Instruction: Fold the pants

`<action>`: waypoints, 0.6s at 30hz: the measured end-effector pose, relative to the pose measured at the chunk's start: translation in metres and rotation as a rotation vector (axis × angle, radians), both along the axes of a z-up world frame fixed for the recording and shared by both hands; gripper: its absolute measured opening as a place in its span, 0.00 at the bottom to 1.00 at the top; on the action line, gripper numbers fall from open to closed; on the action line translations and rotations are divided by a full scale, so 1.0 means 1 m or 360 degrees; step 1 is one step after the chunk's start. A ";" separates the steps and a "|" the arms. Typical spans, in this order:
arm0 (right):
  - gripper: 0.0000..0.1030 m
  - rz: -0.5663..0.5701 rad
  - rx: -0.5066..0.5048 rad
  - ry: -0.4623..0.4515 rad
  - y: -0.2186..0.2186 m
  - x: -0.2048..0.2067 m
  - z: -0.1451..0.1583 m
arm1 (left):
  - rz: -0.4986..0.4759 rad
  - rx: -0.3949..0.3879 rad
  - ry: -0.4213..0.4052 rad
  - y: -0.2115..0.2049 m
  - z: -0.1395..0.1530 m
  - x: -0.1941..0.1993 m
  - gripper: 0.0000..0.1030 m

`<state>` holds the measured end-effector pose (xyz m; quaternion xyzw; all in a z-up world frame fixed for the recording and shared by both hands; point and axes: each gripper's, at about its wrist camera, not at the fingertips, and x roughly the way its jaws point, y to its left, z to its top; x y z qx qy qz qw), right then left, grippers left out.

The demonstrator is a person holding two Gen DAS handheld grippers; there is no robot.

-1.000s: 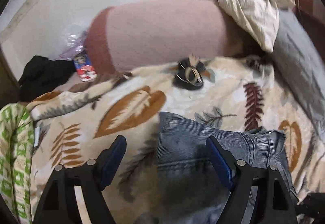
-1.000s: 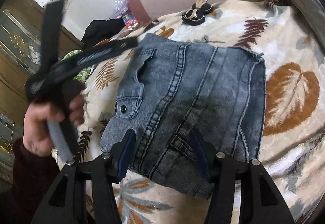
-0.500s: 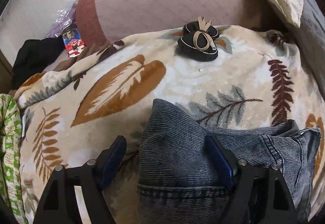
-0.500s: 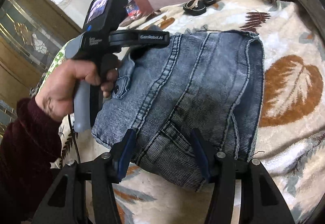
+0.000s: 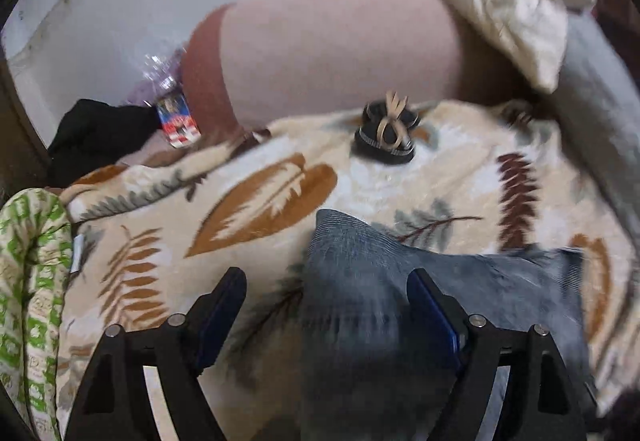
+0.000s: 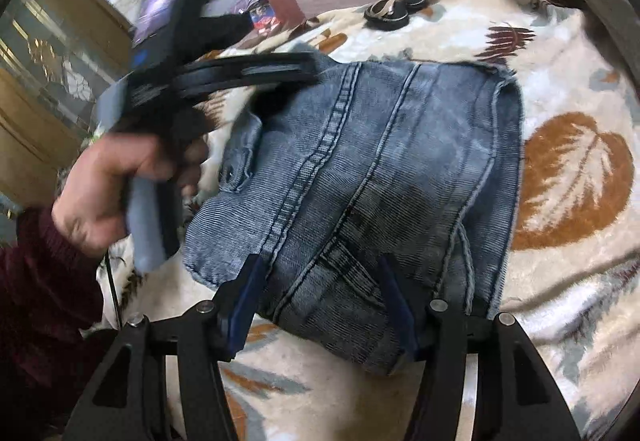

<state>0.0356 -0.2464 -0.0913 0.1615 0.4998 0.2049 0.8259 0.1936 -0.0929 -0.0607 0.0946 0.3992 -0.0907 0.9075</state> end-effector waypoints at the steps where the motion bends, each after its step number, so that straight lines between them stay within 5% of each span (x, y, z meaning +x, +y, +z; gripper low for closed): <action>1: 0.58 -0.0021 0.0007 -0.0025 -0.004 -0.003 0.007 | -0.0001 -0.0002 -0.0030 0.005 0.007 -0.011 0.82; 9: 0.58 -0.0253 0.0039 -0.0057 -0.036 -0.012 0.027 | 0.0004 -0.0076 -0.0018 0.058 -0.001 -0.098 0.82; 18: 0.58 -0.0381 0.0098 -0.0136 -0.046 -0.021 0.032 | -0.0159 -0.0126 -0.0116 0.056 -0.006 -0.122 0.82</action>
